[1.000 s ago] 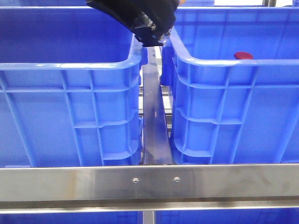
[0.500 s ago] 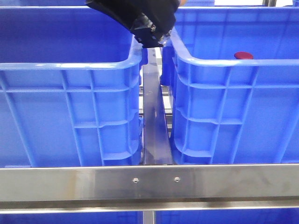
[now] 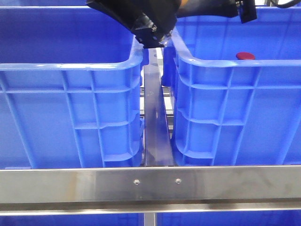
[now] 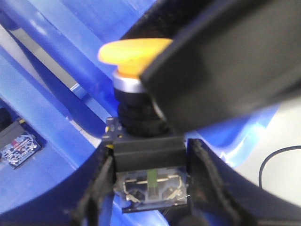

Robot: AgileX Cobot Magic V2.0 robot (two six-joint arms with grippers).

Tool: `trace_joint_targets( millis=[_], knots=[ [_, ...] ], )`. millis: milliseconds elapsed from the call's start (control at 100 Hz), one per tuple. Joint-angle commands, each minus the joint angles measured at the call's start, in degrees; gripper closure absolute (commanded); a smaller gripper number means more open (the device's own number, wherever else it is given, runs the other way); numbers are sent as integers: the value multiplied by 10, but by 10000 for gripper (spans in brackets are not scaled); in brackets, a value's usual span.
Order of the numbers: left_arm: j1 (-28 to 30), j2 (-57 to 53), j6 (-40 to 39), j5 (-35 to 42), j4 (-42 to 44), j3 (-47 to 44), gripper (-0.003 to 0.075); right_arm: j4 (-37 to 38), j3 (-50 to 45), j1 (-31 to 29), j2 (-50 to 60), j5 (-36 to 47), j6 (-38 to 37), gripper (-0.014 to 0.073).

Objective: Pick red and yellow buttons and place in box
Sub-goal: 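Carry the yellow button to the right gripper and hand it over, then lower the yellow button into the crate beside the red one, release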

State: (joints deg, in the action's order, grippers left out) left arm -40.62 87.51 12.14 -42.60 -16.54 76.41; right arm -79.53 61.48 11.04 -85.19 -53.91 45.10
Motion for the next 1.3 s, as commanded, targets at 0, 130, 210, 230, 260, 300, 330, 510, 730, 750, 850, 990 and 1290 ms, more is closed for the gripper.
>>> trace_joint_targets(
  millis=[0,130,210,230,260,300,330,510,730,750,850,990,1290],
  knots=[
    [-4,-26,0,32,-16,17,740,-39,19,1,18,-15,3,225],
    [-4,-26,4,32,-16,17,739,-39,19,1,18,-18,3,370],
    [-4,-26,27,32,-17,17,720,-39,19,1,18,-18,3,377],
    [-4,-26,27,32,-17,19,706,-39,19,1,18,-18,3,377],
    [-4,-26,27,32,-18,19,678,-39,19,1,18,-18,3,377],
    [-4,-26,27,32,-19,19,618,-39,19,1,18,-18,3,377],
    [-4,-27,27,32,-19,19,566,-39,19,1,18,-17,3,377],
    [-4,-31,27,32,-19,19,160,-39,20,-7,21,-17,4,377],
    [-4,-38,27,32,-19,19,80,-36,49,-56,29,-36,11,377],
    [-4,-39,27,32,-19,19,80,-34,55,-64,29,-40,11,377],
    [-4,-45,27,32,-19,19,80,-15,76,-108,35,-44,24,377],
    [-4,-48,27,32,-19,19,80,12,88,-171,36,-34,82,377],
    [-4,-48,28,32,-19,19,80,159,78,-219,36,134,135,383]
  ],
)
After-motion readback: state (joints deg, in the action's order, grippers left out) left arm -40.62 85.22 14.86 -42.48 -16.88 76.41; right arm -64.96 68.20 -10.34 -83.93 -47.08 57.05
